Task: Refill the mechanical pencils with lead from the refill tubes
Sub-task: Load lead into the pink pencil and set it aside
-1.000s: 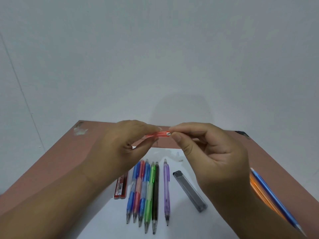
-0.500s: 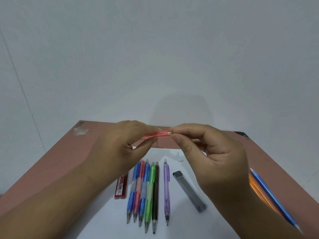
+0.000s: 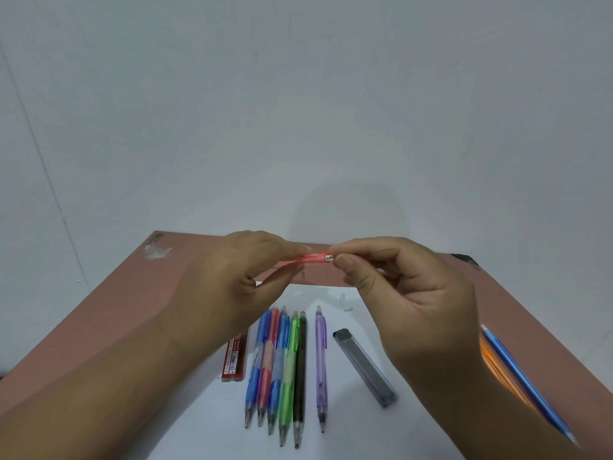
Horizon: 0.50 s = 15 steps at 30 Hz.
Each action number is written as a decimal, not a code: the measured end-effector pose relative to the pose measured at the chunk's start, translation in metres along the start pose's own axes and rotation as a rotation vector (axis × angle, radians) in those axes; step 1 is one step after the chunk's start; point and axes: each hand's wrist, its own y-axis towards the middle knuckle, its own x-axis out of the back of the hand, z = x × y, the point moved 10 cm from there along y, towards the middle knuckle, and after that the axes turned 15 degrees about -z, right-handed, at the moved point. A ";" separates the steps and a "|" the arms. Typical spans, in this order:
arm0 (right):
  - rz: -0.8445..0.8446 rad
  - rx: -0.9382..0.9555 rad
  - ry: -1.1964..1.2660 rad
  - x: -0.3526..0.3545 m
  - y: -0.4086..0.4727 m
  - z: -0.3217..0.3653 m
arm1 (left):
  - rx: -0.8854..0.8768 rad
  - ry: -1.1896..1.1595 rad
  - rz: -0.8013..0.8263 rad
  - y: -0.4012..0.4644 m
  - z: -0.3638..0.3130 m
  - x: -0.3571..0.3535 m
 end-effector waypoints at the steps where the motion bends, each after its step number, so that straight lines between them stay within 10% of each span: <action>1: 0.004 0.007 -0.009 0.000 0.000 0.000 | 0.001 0.003 0.002 0.000 0.000 0.000; 15: -0.040 0.026 -0.120 0.001 0.004 -0.005 | 0.012 -0.029 0.020 -0.001 -0.001 -0.003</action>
